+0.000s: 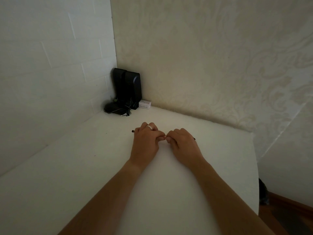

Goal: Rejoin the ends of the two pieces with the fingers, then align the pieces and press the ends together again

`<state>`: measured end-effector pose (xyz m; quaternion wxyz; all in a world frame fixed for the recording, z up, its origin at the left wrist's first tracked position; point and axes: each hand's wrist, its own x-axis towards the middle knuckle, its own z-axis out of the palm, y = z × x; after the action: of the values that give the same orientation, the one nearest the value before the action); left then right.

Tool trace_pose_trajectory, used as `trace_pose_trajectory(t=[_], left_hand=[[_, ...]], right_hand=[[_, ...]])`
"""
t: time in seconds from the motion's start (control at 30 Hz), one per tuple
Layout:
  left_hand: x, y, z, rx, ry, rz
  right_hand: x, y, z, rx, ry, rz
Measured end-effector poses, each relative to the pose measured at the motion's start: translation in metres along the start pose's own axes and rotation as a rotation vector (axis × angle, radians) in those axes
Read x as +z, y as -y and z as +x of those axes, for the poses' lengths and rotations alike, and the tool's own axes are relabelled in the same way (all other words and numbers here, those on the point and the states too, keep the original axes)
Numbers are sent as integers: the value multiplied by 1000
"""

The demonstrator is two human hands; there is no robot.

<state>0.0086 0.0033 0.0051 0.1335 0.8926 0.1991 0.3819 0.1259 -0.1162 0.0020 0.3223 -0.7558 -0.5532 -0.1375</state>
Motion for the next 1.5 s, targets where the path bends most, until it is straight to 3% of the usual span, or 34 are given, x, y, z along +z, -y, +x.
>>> trace_pose_trajectory(t=[0.27,0.73,0.93,1.1,1.3,1.5], left_hand=[[1,2,0,-107,5,42],[-2,0,-1,-138,-22,65],[-1,4,0,-199,-52,88],[0,3,-1,-200,-41,83],[1,3,-1,-203,-26,88],[0,2,-1,-196,-13,86]], right_hand=[[-2,-7,2,138,-125,-2],[-2,-7,3,107,-89,46],[-9,-15,0,462,-336,-38],[-7,-14,1,621,-253,-171],[-4,-16,0,603,-189,-227],[-5,-10,1,369,-215,-148]])
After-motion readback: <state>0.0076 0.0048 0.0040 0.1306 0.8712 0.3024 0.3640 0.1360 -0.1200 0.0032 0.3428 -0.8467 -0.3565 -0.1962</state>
